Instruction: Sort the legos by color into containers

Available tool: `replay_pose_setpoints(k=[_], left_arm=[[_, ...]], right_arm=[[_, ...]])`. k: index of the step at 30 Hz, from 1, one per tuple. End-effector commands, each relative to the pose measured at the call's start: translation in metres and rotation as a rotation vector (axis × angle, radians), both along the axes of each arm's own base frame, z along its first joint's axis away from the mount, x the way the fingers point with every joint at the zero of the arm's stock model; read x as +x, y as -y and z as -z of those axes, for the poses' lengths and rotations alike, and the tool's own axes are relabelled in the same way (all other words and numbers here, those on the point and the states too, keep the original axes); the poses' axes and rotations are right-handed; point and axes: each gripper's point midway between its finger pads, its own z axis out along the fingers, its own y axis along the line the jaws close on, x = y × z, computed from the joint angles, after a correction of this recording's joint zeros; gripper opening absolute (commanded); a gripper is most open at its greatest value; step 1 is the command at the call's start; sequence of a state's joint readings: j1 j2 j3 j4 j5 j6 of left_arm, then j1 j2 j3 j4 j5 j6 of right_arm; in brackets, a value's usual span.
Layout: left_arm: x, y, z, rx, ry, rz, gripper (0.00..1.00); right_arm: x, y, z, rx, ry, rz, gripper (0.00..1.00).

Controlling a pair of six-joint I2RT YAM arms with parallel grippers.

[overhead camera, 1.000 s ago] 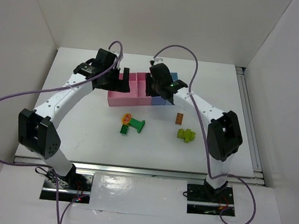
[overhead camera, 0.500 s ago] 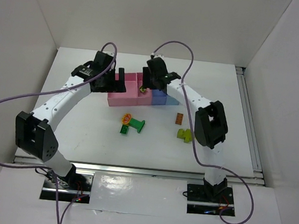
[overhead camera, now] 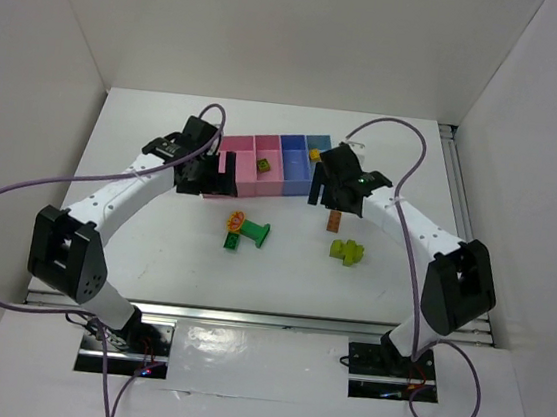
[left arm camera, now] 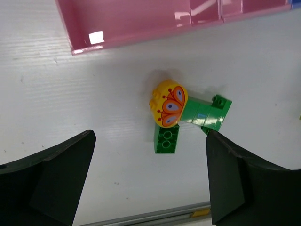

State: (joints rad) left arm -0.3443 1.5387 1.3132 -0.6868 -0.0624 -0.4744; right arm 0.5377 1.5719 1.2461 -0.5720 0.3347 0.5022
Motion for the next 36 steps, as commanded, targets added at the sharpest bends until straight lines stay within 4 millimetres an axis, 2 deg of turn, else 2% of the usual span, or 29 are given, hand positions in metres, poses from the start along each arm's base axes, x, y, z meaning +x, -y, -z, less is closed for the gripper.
replay_pose_setpoints(k=[1,2,3,4,5,6,8,10,11,14,18,19,20,21,22,23,25,26,27,28,29,32,34,35,36], left_arm=[[-0.007,0.016,-0.015,-0.059,0.048,0.058,0.98],[-0.01,0.019,-0.012,-0.057,0.039,0.067,0.98],[-0.009,0.017,-0.011,-0.048,0.042,0.061,0.98],[-0.009,0.017,-0.011,-0.048,0.042,0.061,0.98],[-0.008,0.016,-0.011,-0.041,0.045,0.056,0.98],[-0.006,0.015,-0.015,-0.037,0.058,0.049,0.98],[-0.002,0.014,-0.02,-0.038,0.07,0.036,0.98],[0.0,0.014,-0.023,-0.034,0.082,0.03,0.98],[0.0,0.014,-0.023,-0.034,0.082,0.03,0.98],[0.0,0.014,-0.023,-0.034,0.082,0.03,0.98],[0.001,0.019,-0.02,-0.059,0.063,0.029,0.98],[0.003,0.02,-0.022,-0.067,0.07,0.022,0.98],[0.002,0.022,-0.022,-0.074,0.067,0.027,0.98],[0.002,0.022,-0.022,-0.074,0.067,0.027,0.98],[0.003,0.022,-0.019,-0.071,0.059,0.027,0.98],[0.004,0.023,-0.022,-0.074,0.067,0.027,0.98],[0.007,0.024,-0.019,-0.074,0.066,0.027,0.98],[0.009,0.024,-0.023,-0.077,0.074,0.027,0.98],[0.01,0.023,-0.019,-0.065,0.068,0.021,0.98],[0.012,0.024,-0.023,-0.069,0.077,0.021,0.98],[0.013,0.024,-0.018,-0.065,0.066,0.021,0.98],[0.016,0.023,-0.018,-0.058,0.069,0.015,0.98],[0.016,0.023,-0.015,-0.054,0.06,0.015,0.98],[0.019,0.025,-0.015,-0.055,0.062,0.015,0.98],[0.019,0.025,-0.015,-0.055,0.062,0.015,0.98]], right_arm=[[-0.03,0.015,0.028,-0.018,-0.139,0.04,0.87],[-0.024,0.022,0.029,-0.01,-0.129,0.064,0.87],[-0.023,0.02,0.036,0.005,-0.151,0.051,0.87],[-0.023,0.023,0.051,-0.011,-0.195,0.051,0.87],[-0.014,0.028,0.052,-0.015,-0.196,0.065,0.87],[-0.015,0.029,0.069,-0.042,-0.238,0.06,0.87],[-0.003,0.032,0.076,-0.042,-0.232,0.072,0.85],[-0.006,0.026,0.095,-0.028,-0.268,0.043,0.85],[0.002,0.026,0.098,-0.02,-0.243,0.043,0.83],[0.006,0.021,0.113,-0.009,-0.256,0.034,0.75],[0.017,0.02,0.116,0.002,-0.236,0.042,0.55],[0.019,0.019,0.117,0.001,-0.237,0.042,0.47],[0.02,0.022,0.117,-0.01,-0.231,0.05,0.33],[0.017,0.029,0.119,-0.037,-0.241,0.079,0.26],[0.017,0.031,0.113,-0.043,-0.229,0.086,0.23],[0.021,0.032,0.096,-0.03,-0.186,0.103,0.23],[0.013,0.039,0.083,-0.028,-0.163,0.13,0.23],[0.015,0.036,0.059,0.009,-0.108,0.123,0.23],[0.016,0.036,0.048,0.022,-0.083,0.122,0.23],[0.011,0.038,0.042,0.022,-0.083,0.122,0.23],[0.013,0.037,0.024,0.041,-0.047,0.121,0.23],[0.022,0.021,-0.006,0.086,0.019,0.089,0.23],[0.041,0.009,-0.03,0.111,0.076,0.048,0.23],[0.047,0.001,-0.036,0.127,0.08,0.014,0.24],[0.058,-0.006,-0.022,0.108,0.045,-0.003,0.24]])
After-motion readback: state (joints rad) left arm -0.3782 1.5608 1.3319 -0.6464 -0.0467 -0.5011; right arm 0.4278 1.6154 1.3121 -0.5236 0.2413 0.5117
